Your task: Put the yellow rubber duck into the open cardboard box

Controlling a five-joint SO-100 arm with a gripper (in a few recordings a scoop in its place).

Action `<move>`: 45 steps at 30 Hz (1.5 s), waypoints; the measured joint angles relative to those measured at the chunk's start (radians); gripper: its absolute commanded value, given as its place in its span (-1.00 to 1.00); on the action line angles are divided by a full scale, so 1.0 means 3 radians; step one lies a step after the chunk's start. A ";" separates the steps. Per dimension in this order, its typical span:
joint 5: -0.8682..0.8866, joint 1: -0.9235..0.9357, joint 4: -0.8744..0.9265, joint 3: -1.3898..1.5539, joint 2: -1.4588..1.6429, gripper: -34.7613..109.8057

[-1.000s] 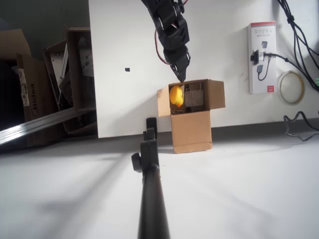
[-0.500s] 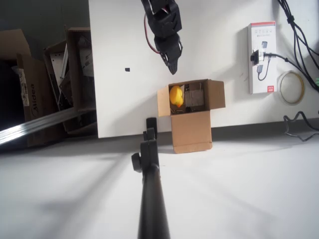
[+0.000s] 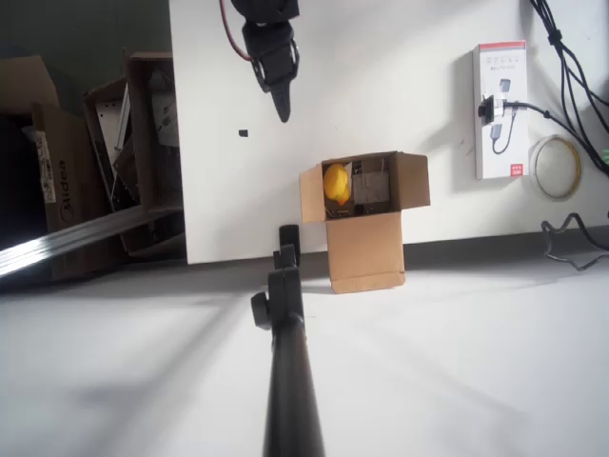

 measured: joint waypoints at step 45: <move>-0.0230 0.1002 -0.0695 0.3947 0.3390 -0.53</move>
